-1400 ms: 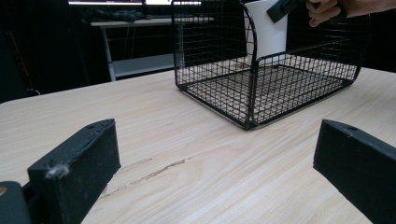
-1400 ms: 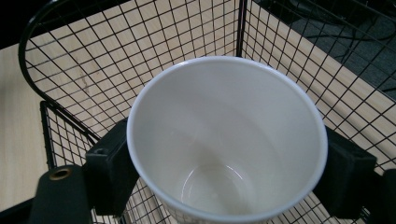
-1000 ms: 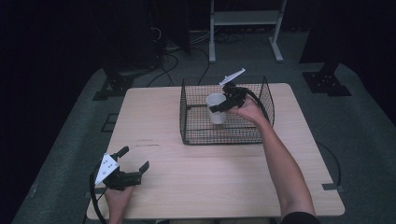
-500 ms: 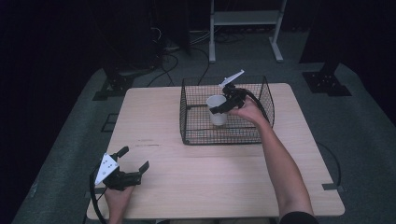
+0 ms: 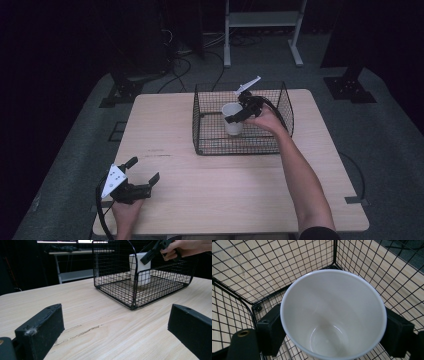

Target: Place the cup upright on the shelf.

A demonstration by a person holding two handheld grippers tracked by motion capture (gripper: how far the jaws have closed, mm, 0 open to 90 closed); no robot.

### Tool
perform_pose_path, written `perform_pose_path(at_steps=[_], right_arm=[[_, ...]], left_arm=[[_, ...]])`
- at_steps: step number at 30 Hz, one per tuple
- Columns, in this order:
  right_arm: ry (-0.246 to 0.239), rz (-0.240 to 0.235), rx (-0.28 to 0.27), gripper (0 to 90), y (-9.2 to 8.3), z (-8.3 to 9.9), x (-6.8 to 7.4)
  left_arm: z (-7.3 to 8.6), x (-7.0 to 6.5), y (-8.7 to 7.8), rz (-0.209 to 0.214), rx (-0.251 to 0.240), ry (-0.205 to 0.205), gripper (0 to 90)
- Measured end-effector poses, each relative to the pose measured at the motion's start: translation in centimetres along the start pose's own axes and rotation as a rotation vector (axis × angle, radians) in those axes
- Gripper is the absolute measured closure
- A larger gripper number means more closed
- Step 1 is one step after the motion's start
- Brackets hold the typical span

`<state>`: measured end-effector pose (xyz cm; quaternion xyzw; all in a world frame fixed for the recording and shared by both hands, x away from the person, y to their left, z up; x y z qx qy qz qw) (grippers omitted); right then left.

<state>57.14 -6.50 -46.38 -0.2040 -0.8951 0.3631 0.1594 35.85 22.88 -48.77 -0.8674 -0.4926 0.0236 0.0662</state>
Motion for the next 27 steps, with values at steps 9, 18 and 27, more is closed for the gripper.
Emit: perform_pose_path(at_steps=[9,18,27], right_arm=[[-0.009,0.002,0.023,17.9,0.33,0.38,0.08],[-0.019,0.005,0.035,17.9,0.21,0.53,0.20],[-0.034,0.015,0.048,16.8,0.22,0.57,0.33]], left_arm=[[-0.01,0.01,0.01,0.000,-0.002,-0.001,0.0],[0.00,0.00,0.02,0.000,-0.001,0.000,0.0],[0.00,0.00,0.02,0.000,-0.001,0.000,0.0]])
Point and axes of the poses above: each handheld gripper's, and its own axes: y roughly forward along the jaws, z roughly out of its underside, x roughly to its left, the point moved 10 cm from there along y, roughly forward along the jaws, and after that the axes turned 4 degrees about -z, right-handed, at the moved point
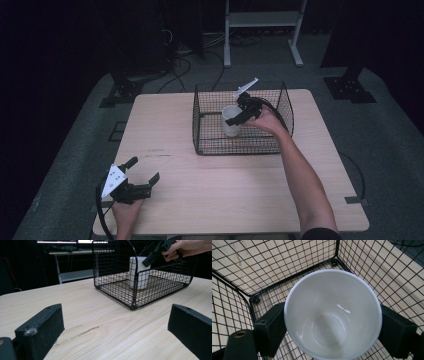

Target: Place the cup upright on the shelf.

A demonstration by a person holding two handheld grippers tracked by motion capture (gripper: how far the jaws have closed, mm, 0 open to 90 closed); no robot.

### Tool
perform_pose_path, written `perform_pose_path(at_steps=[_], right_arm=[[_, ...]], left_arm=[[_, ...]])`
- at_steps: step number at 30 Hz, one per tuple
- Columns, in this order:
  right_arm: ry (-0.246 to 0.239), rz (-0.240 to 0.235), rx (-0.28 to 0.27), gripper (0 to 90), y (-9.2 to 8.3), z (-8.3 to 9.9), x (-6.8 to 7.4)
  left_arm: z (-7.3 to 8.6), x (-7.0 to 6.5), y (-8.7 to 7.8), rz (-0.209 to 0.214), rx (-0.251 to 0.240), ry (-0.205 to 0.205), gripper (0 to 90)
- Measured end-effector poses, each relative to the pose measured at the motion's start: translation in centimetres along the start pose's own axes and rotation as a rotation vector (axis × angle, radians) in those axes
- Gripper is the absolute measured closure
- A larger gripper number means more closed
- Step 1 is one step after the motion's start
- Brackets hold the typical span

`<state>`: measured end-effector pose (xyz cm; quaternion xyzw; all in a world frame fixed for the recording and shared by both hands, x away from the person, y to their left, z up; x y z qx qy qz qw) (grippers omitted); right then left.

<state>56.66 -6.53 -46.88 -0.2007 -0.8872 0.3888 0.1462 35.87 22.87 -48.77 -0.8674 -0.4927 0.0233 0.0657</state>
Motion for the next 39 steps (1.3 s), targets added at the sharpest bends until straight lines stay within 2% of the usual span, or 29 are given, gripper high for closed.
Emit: perform_pose_path(at_steps=[14,17,24,28,36,39], right_arm=[[-0.001,0.016,-0.044,13.6,-0.9,-0.8,0.2],[0.007,0.014,-0.085,13.3,-1.5,-1.3,0.2],[0.010,0.022,-0.137,13.0,-3.0,-2.1,0.3],[0.028,0.006,-0.166,13.0,-4.0,-2.3,0.4],[0.033,-0.006,-0.199,13.0,-5.6,-2.3,1.0],[0.053,-0.018,-0.205,13.1,-6.1,-1.8,1.2]], left_arm=[[0.0,0.0,0.0,0.001,0.001,-0.001,0.0],[0.0,0.0,0.0,-0.001,0.003,0.002,0.0],[0.0,0.0,0.0,-0.003,0.004,0.002,0.0],[0.1,0.0,0.1,-0.004,0.004,-0.002,0.0],[0.1,0.1,0.1,-0.006,0.008,0.002,0.0],[0.1,0.1,0.1,-0.006,0.008,0.003,0.0]])
Point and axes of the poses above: each handheld gripper's, and its own axes: y roughly forward along the jaws, z roughly out of its underside, x roughly to its left, the point moved 10 cm from there along y, roughly forward along the jaws, and after that the axes turned 4 degrees about -z, right-handed, at the moved point
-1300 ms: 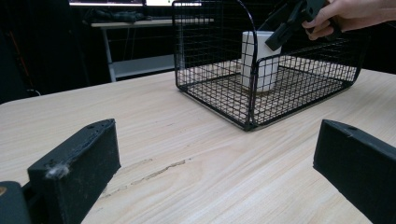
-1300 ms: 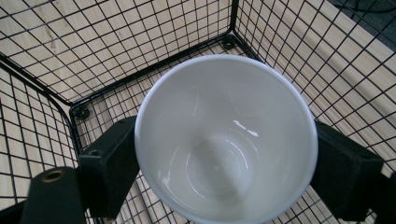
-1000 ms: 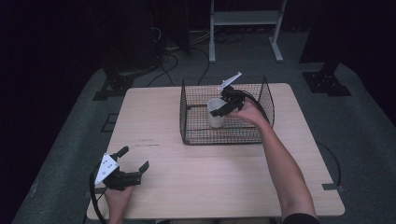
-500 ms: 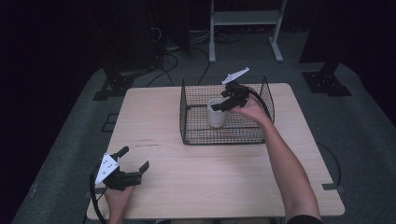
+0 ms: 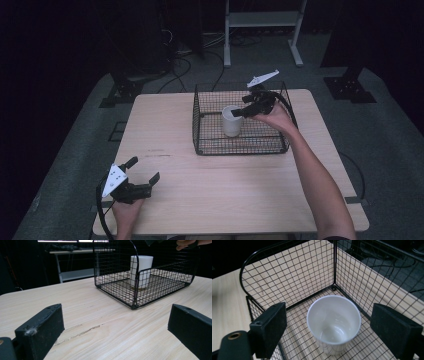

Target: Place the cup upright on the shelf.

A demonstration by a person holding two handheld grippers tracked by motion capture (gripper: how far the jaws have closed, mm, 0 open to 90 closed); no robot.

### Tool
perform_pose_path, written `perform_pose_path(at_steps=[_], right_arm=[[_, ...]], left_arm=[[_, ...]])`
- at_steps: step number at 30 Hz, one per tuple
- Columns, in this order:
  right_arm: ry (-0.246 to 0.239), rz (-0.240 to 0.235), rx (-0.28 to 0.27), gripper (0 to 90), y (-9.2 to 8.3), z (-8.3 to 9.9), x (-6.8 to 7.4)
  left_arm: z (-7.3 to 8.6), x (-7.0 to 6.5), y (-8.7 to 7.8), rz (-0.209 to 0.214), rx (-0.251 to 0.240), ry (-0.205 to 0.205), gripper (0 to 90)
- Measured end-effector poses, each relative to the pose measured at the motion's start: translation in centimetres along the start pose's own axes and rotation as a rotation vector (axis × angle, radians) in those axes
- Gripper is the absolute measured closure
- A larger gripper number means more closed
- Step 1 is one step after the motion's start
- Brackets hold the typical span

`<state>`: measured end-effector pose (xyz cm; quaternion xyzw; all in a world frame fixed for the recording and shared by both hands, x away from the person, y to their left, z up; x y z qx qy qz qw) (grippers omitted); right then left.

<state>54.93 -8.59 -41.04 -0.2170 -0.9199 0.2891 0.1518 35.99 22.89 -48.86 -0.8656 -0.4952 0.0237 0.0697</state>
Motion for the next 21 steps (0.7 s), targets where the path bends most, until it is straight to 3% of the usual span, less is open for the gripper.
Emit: perform_pose_path(at_steps=[21], right_arm=[[0.005,-0.022,-0.030,13.3,-4.8,2.9,2.0]], left_arm=[[0.0,-0.1,0.0,0.003,0.003,0.002,0.0]])
Point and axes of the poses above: each handheld gripper's, and its own axes: y roughly forward along the jaws, z roughly out of its underside, x roughly to its left, the point moved 10 cm from there along y, roughly forward along the jaws, and after that the axes turned 4 degrees about -z, right-handed, at the moved point
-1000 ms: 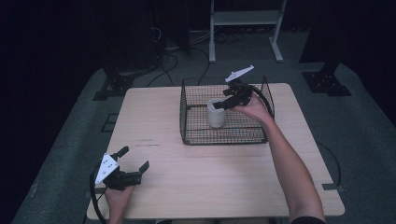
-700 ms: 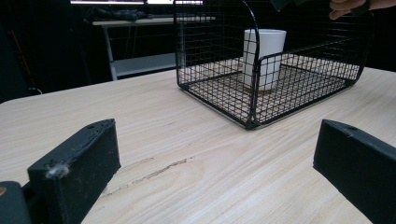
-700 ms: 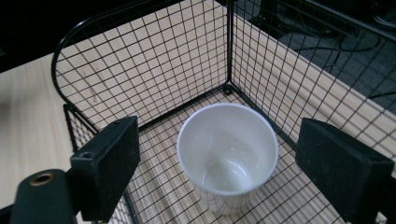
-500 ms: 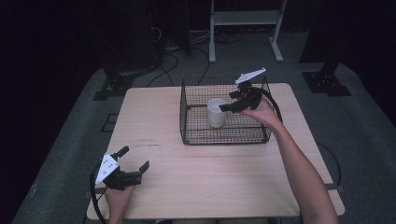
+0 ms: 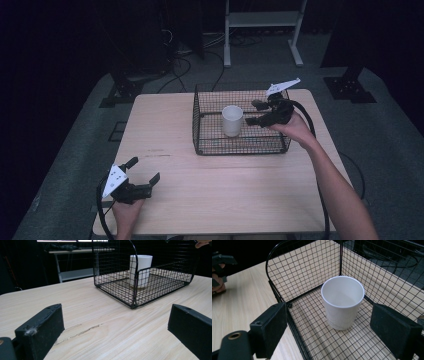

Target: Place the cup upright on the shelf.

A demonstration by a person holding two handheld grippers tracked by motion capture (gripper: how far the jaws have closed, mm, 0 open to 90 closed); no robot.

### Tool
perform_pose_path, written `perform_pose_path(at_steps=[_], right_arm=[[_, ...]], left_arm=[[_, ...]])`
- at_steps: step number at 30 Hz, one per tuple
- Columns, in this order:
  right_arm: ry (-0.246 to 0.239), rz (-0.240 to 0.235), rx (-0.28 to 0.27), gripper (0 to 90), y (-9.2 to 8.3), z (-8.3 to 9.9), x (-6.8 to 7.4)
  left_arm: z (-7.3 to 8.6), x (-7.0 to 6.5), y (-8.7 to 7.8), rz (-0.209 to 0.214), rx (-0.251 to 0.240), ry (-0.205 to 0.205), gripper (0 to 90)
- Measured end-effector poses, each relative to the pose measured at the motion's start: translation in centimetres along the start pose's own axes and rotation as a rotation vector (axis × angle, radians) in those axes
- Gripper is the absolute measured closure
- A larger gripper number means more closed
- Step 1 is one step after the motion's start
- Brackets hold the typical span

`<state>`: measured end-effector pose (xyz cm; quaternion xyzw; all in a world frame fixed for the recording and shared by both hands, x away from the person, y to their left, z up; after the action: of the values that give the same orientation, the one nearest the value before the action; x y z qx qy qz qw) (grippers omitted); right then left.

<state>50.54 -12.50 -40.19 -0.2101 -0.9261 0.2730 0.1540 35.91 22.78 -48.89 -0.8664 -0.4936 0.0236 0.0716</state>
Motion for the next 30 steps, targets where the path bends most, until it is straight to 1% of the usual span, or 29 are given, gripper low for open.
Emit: perform_pose_path(at_steps=[4,8,11,17,19,23,25,26,30], right_arm=[[-0.002,-0.015,-0.005,13.5,-0.4,0.1,0.7],[-0.022,-0.033,0.001,13.5,-0.5,0.0,1.8],[-0.041,-0.038,0.008,13.5,-0.6,-0.1,2.5],[-0.063,-0.046,0.029,13.5,-1.0,0.1,3.4],[-0.072,-0.049,0.016,13.6,-1.2,0.1,3.8],[-0.082,-0.058,0.015,13.6,-1.5,0.9,4.3],[-0.079,-0.066,0.030,13.6,-1.6,1.3,4.6],[-0.083,-0.065,0.019,13.5,-1.7,1.4,4.7],[-0.081,-0.075,0.026,13.5,-2.1,2.3,5.2]], left_arm=[[0.0,0.0,0.0,0.000,-0.001,0.001,0.0],[0.0,0.0,0.0,-0.001,-0.001,0.001,0.0],[0.0,0.0,0.0,0.000,-0.001,0.000,0.0],[0.0,0.0,0.0,-0.001,-0.001,0.001,0.0],[0.0,0.0,0.0,-0.001,-0.001,0.001,0.0],[0.0,0.1,0.0,-0.002,-0.001,0.000,0.0],[0.0,0.1,0.0,-0.002,-0.001,0.000,0.0],[0.0,0.1,0.0,-0.003,0.000,0.000,0.0],[0.0,0.1,0.0,-0.003,-0.001,0.000,0.0]])
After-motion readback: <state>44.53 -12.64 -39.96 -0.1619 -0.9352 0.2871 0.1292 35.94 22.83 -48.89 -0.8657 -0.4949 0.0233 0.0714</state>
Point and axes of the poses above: each handheld gripper's, and its own axes: y roughly forward along the jaws, z roughly out of its underside, x roughly to its left, the point moved 10 cm from there along y, roughly forward along the jaws, and after that the axes turned 4 degrees about -z, right-handed, at the moved point
